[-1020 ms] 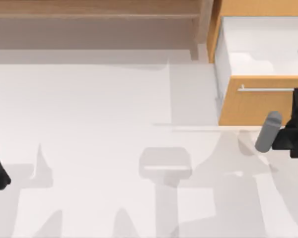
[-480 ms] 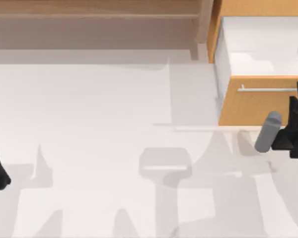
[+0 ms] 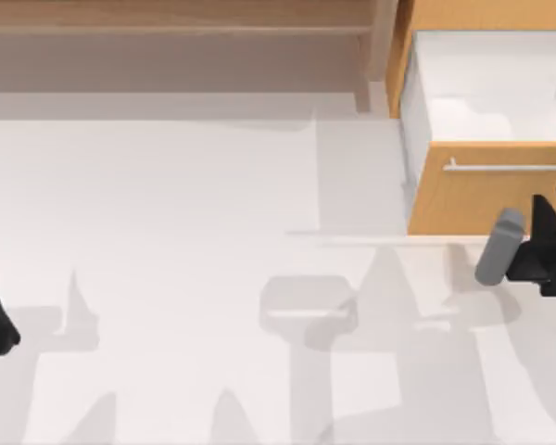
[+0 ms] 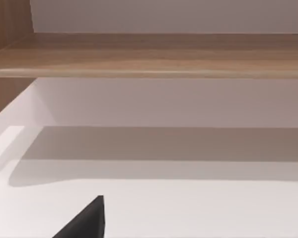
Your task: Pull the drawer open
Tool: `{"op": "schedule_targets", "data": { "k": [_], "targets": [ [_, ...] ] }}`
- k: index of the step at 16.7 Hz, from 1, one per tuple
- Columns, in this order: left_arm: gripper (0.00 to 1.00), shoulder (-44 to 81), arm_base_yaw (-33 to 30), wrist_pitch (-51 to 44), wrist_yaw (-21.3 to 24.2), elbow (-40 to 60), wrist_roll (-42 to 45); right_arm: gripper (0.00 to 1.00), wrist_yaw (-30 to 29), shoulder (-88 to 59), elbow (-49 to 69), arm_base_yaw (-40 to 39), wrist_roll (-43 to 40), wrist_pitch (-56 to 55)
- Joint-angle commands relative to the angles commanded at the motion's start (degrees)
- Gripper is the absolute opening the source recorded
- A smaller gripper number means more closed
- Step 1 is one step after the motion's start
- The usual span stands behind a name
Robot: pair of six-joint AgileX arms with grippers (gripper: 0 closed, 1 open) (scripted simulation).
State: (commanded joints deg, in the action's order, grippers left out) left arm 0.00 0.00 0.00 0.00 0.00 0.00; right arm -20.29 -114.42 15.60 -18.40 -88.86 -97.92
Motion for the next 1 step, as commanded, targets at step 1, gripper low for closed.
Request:
{"op": "schedule_targets", "data": {
  "k": [1],
  "targets": [
    [1.00, 0.0, 0.0, 0.0, 0.0, 0.0, 0.0, 1.00, 0.0, 0.0, 0.0, 0.0, 0.0, 0.0]
  ]
}}
